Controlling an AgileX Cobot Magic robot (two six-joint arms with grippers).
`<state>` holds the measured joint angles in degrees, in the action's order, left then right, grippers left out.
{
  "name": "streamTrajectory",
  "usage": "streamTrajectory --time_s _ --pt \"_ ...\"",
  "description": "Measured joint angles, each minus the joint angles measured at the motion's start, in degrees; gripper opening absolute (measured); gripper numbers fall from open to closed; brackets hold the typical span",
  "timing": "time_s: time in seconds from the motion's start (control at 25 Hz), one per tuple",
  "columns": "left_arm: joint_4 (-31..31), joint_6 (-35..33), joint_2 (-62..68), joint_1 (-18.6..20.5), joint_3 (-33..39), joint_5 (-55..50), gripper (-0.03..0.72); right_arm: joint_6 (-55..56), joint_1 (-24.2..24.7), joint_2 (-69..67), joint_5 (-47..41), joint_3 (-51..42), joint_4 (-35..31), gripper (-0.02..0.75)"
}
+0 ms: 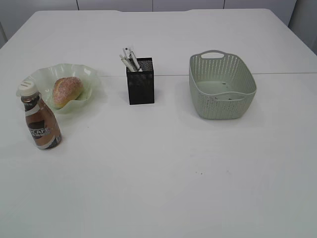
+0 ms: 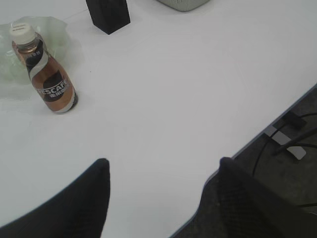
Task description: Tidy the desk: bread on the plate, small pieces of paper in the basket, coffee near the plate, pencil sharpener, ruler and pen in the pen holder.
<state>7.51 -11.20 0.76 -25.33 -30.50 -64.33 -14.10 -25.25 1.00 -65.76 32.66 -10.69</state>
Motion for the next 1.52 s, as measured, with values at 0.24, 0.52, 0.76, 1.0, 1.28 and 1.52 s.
streamTrajectory --time_s 0.24,0.52,0.76,1.0,1.28,1.52 --pt "0.0 0.47 0.0 0.0 0.0 0.22 0.5 0.0 0.0 0.0 -2.17 -3.32 0.26 0.398" --pt "-0.1 0.6 0.0 0.0 0.0 0.34 0.497 0.24 0.0 0.0 -1.69 -4.12 0.26 0.398" --pt "-0.1 0.6 0.0 0.0 0.0 0.55 0.497 0.6 0.0 0.0 -1.56 -4.12 0.26 0.398" --pt "-0.1 0.62 0.0 0.0 0.0 0.58 0.497 0.59 0.0 0.0 -1.56 -4.12 0.26 0.398" --pt "-0.1 0.62 0.0 0.41 0.0 0.68 0.497 0.59 0.0 0.0 -1.56 -4.12 0.26 0.398" --pt "0.0 0.62 0.0 7.71 0.0 0.68 0.497 0.62 5.35 0.0 -1.56 -4.12 0.26 0.398"
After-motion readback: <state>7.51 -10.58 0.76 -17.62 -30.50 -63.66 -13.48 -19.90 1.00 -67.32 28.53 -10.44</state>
